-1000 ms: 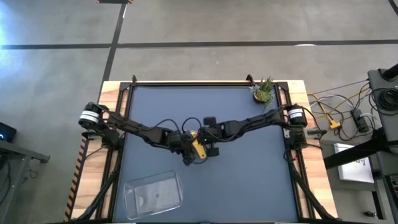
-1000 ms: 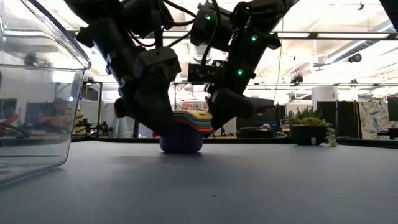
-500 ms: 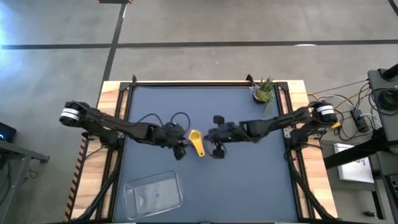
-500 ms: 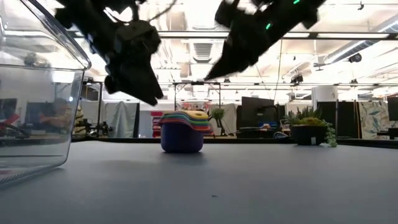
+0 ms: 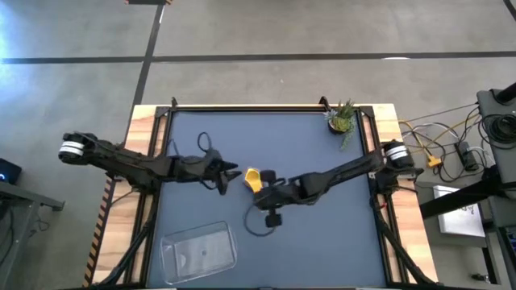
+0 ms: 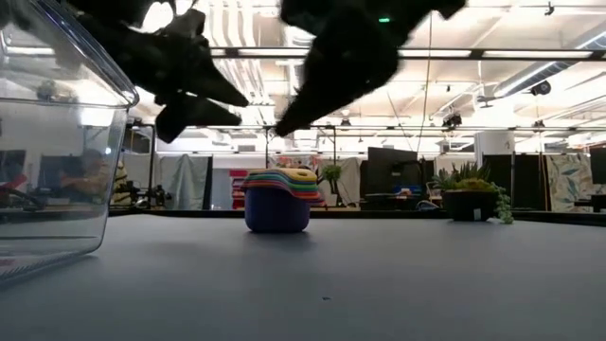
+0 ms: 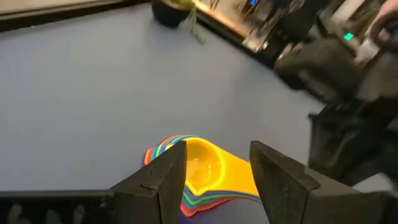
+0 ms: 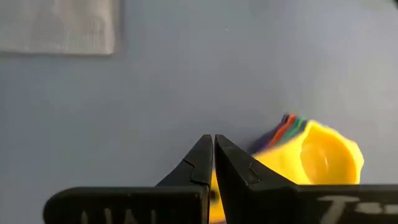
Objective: Nest measuring cups in basket
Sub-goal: Adjust the measuring cups, then put the nested measuring cups into the transparent bin
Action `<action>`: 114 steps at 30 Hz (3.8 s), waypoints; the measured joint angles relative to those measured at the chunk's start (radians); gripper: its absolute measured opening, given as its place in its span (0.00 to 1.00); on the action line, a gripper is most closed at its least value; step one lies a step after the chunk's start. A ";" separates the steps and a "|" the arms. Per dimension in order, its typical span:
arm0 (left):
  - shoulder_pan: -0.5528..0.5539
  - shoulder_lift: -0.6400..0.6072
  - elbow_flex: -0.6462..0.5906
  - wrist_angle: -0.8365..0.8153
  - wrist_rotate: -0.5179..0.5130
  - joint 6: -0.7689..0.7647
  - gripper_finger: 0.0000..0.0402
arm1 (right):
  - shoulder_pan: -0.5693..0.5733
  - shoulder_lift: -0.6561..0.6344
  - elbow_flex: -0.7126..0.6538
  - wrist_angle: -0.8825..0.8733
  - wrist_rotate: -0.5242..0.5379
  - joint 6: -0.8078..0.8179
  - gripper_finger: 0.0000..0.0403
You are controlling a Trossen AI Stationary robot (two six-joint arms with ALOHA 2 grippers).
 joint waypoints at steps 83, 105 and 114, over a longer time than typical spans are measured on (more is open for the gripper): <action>-0.061 -0.048 -0.297 0.599 0.041 0.176 0.40 | -0.145 -0.014 0.021 -0.281 0.042 0.475 0.96; -0.061 -0.049 -0.297 0.582 0.092 0.175 0.40 | -0.151 0.084 0.030 -0.244 -0.054 0.491 0.96; -0.061 -0.049 -0.297 0.576 0.092 0.176 0.40 | -0.151 0.075 0.030 -0.266 -0.053 0.542 0.95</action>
